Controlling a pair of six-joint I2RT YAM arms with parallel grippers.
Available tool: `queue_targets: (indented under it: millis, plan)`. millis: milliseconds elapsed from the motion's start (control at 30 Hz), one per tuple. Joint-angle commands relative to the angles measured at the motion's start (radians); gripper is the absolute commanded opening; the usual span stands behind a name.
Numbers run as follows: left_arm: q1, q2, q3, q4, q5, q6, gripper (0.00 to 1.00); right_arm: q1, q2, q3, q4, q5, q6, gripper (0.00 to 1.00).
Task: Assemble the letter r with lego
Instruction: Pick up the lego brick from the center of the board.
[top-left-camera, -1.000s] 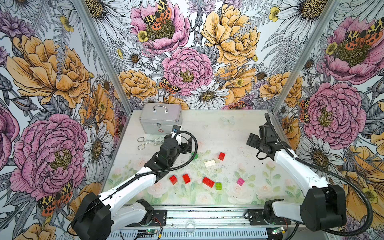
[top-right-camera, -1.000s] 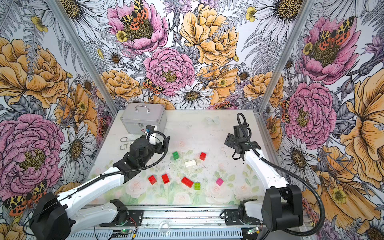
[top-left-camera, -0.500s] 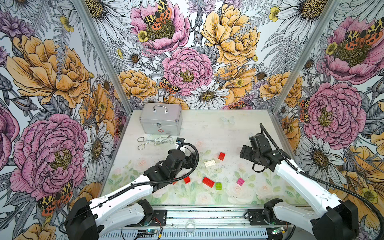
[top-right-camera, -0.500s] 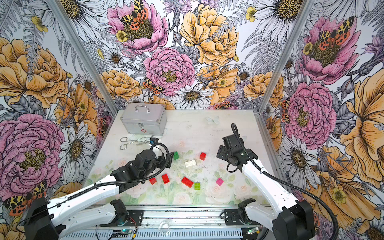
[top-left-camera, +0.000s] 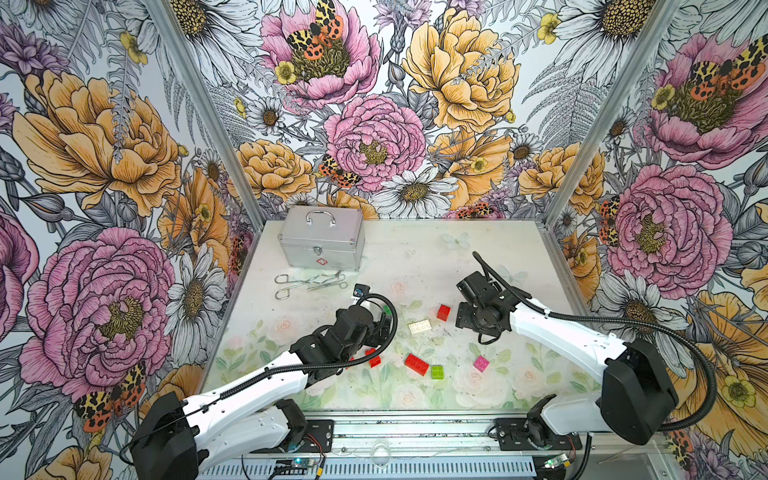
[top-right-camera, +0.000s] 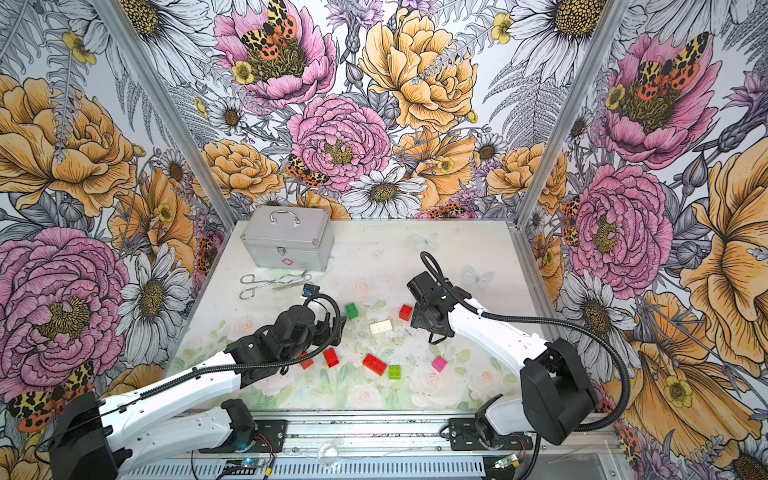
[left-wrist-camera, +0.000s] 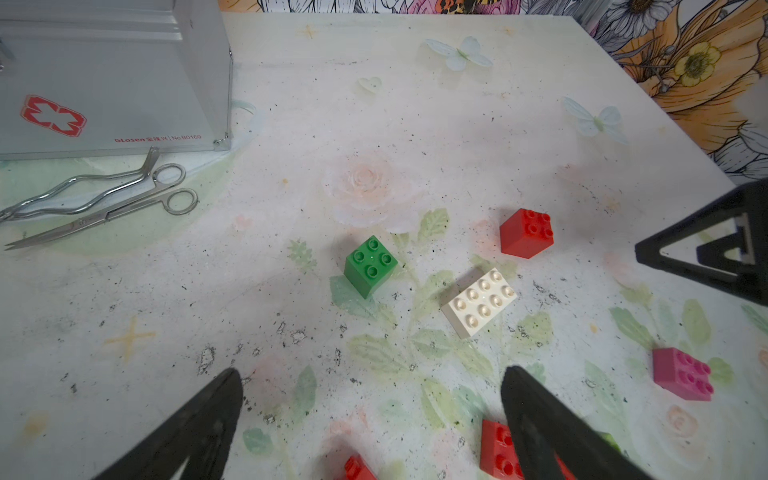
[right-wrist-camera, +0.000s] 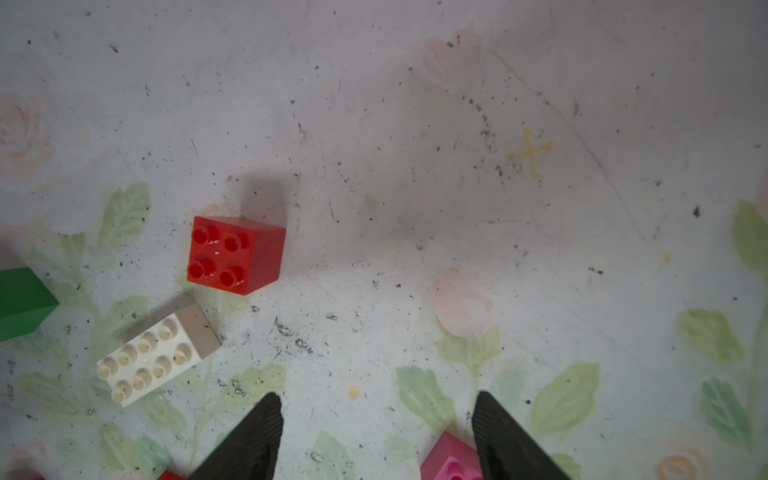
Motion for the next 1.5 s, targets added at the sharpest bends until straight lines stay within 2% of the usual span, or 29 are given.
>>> queue_targets:
  millis: [0,200,400,567,833,1033,1200,1467]
  plan:
    - [0.035,-0.008,0.023,-0.023,0.053,-0.002,0.99,0.006,0.023,0.047,-0.008,-0.004,0.031,0.74]
    - [0.082,-0.046,0.020,-0.021,0.101,-0.022,0.99,0.020,-0.045,-0.075,-0.039,-0.034,0.111,0.74]
    - [0.101,-0.025,0.045,-0.021,0.137,-0.028,0.99,0.067,-0.132,-0.193,-0.068,-0.030,0.214,0.74]
    - [0.109,0.005,0.057,-0.019,0.154,-0.032,0.99,0.079,-0.140,-0.234,-0.066,-0.032,0.241,0.74]
    - [0.118,0.006,0.041,-0.026,0.172,-0.045,0.99,0.096,-0.061,-0.058,-0.067,-0.040,0.150,0.74]
    - [0.132,-0.048,-0.005,-0.043,0.166,-0.072,0.99,0.165,0.040,0.031,-0.068,-0.050,0.125,0.72]
    - [0.152,-0.092,-0.042,-0.051,0.174,-0.095,0.99,0.171,0.105,0.113,-0.076,-0.041,0.093,0.71]
    - [0.162,-0.126,-0.065,-0.078,0.168,-0.130,0.99,0.219,0.170,0.227,-0.082,-0.097,0.034,0.71]
